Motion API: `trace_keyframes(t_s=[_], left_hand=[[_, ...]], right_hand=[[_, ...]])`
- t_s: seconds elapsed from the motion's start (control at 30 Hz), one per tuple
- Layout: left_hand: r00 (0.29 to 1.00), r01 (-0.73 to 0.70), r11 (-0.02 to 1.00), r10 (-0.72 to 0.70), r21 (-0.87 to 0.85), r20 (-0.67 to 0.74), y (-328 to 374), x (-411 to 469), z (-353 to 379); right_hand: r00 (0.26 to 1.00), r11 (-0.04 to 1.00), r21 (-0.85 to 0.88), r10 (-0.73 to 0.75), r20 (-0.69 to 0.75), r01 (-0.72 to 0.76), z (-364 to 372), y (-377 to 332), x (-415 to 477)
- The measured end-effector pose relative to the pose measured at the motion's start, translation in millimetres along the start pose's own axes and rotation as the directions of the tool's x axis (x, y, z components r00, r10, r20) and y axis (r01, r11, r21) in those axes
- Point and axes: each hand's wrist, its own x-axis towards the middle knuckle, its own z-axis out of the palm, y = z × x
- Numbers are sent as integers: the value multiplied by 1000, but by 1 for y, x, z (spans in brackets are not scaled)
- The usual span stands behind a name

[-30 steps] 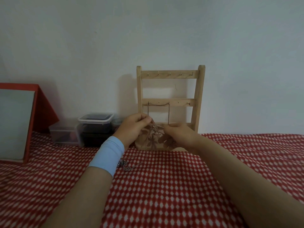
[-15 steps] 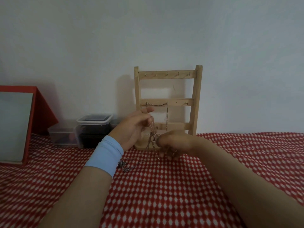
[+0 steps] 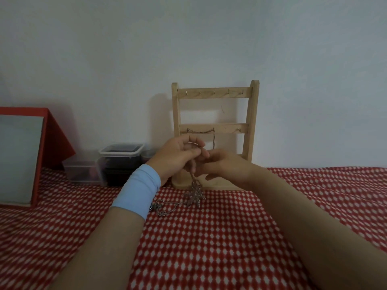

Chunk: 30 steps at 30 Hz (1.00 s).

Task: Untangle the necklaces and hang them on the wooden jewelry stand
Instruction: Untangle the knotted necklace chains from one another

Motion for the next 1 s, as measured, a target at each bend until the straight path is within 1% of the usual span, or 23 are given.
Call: trace_keyframes(t_s=[0.03,0.1,0.2,0.3,0.4,0.43,0.47,0.5,0.53,0.57,0.6,0.67,0.7,0.73,0.77,0.8,0.87,0.9,1.0], left_hand=[[999,-11,1000,12,13,-33,1,-1,0],[996,-21,1000,19,-19,-90,1,-1,-1],[993,-43,994,32,-97,-112,-1,-2,-1],[985,-70,993,53,-96,-166,-3,-1,-6],[970,-74,991,45,-113,-238,-1,-1,-15],[968,-48,994,23,-96,-249,-1,-1,-19],[968,14,999,-22,-33,-248,-2,-1,-23],[969,121,990,-101,78,-225,-3,-1,-28],[960,250,944,-214,216,-179,-4,-2,-31],[932,362,861,-339,356,-127,-4,-3,-33],[891,426,760,-447,491,-82,-2,-5,-34],[811,448,577,-584,683,-38,3,-6,-32],[786,434,522,-618,734,-26,4,-7,-31],[784,405,502,-621,764,-7,4,-6,-30],[804,365,521,-594,772,21,3,-5,-29],[833,323,574,-549,752,61,1,-3,-28],[878,273,721,-458,637,141,0,-3,-23],[888,277,775,-433,568,157,-1,-3,-20],[906,318,849,-403,421,130,-6,-3,-13]], right_hand=[[1000,1000,-11,-1,-3,1,2,0,0],[1000,1000,-7,10,1,-10,2,1,0],[1000,1000,-15,26,2,-26,3,4,0],[999,999,-13,36,-11,-37,4,8,3],[997,996,-40,77,-14,-77,2,13,4],[996,995,-34,90,-8,-91,1,14,5],[995,995,-6,103,-8,-103,0,15,5],[993,993,39,114,-16,-113,0,15,5],[992,989,88,122,-28,-120,-1,15,4],[991,984,132,125,-36,-119,-2,15,4],[991,978,171,125,-38,-117,-2,15,4],[992,964,241,122,-32,-111,-4,15,4],[992,958,266,122,-28,-110,-4,14,4],[992,952,285,123,-24,-111,-5,14,4],[992,946,306,123,-21,-111,-5,13,4],[992,937,332,122,-21,-109,-5,13,4],[992,915,391,122,-25,-103,-4,10,4],[992,904,416,124,-28,-101,-4,9,4],[990,879,467,133,-43,-98,-2,4,2]])
